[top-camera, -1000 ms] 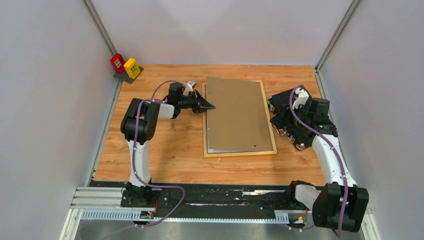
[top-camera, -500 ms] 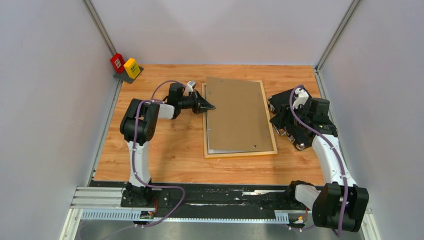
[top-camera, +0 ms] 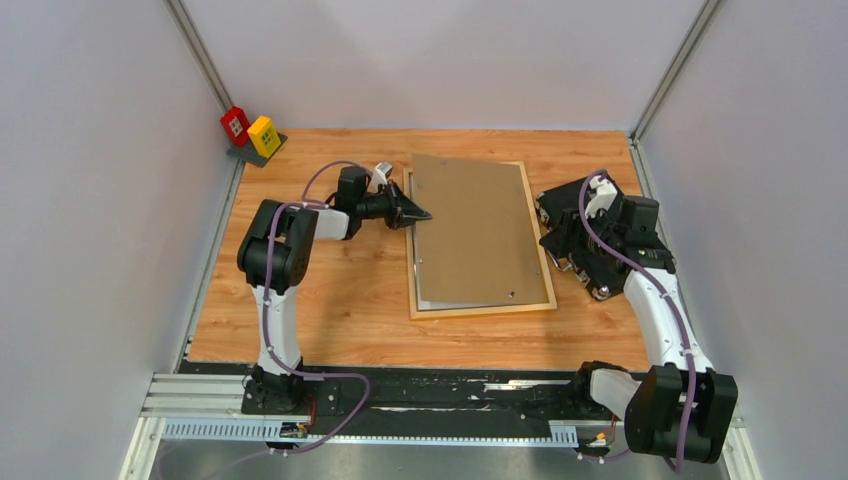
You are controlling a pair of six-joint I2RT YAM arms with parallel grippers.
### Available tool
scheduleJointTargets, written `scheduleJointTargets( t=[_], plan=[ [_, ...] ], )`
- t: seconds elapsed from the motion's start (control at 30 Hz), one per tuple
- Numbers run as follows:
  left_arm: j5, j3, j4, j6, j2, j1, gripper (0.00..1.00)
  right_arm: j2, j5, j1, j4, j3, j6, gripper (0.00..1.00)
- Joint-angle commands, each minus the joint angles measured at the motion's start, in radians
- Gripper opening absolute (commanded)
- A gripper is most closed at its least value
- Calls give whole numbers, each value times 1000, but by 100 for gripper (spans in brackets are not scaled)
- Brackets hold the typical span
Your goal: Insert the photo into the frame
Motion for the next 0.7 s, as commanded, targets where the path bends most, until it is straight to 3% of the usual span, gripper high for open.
scheduleJointTargets(
  t=[0.0,0.67],
  plan=[
    [35,-18,-6,14,-73,-32,0,3,-23,-8,20,7,-18,57],
    [41,-21,-77,54,-113,-34,0,6,-24,-8,18,7,-20,57]
  ],
)
